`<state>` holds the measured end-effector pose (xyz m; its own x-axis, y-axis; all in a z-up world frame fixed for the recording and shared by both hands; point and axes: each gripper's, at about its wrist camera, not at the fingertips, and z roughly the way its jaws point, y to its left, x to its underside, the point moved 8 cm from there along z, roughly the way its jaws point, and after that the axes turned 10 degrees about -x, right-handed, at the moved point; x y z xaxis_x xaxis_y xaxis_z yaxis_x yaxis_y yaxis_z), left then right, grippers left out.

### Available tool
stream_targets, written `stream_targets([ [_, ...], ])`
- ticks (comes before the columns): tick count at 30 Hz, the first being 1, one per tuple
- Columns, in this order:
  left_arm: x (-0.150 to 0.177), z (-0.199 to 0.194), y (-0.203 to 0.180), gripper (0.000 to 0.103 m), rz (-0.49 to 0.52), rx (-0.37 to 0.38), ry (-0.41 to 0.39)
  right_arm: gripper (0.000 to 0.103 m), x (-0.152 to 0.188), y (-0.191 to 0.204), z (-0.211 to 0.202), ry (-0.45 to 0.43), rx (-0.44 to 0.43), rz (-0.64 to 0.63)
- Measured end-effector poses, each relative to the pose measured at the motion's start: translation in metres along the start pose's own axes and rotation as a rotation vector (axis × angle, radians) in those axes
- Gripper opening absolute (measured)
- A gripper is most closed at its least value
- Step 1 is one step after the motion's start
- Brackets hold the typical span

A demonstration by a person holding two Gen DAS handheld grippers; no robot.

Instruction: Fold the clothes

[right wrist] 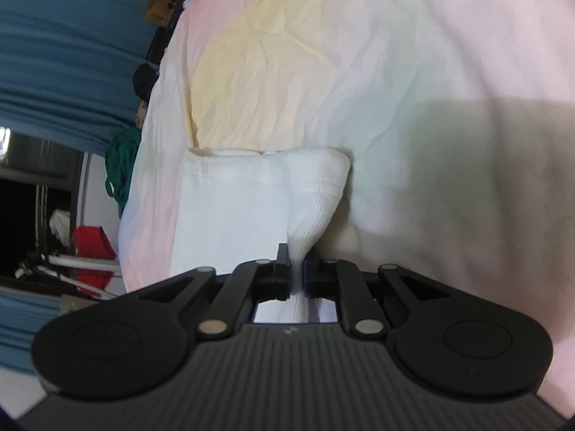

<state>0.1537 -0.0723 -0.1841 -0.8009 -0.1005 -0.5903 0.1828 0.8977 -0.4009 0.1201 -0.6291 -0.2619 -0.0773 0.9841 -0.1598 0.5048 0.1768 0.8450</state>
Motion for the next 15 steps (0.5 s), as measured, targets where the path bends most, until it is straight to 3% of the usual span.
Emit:
stream_targets([
  [3,-0.004,-0.011,0.021,0.079,-0.114,-0.036,-0.002,0.01,0.001,0.005,0.002,0.006,-0.012,-0.024],
  [4,-0.006,-0.014,0.03,0.081,-0.164,-0.048,0.001,0.01,0.001,0.007,0.002,0.007,-0.017,-0.028],
  [7,-0.003,-0.023,0.06,0.084,-0.337,-0.076,0.027,0.01,0.001,0.01,-0.002,0.002,-0.038,-0.03],
  [11,0.013,-0.035,0.111,0.085,-0.647,-0.067,0.062,0.01,0.0,0.013,-0.004,-0.008,-0.045,-0.038],
  [15,0.024,-0.049,0.156,0.085,-0.869,-0.136,0.02,0.009,-0.007,0.026,-0.012,-0.076,-0.057,-0.105],
])
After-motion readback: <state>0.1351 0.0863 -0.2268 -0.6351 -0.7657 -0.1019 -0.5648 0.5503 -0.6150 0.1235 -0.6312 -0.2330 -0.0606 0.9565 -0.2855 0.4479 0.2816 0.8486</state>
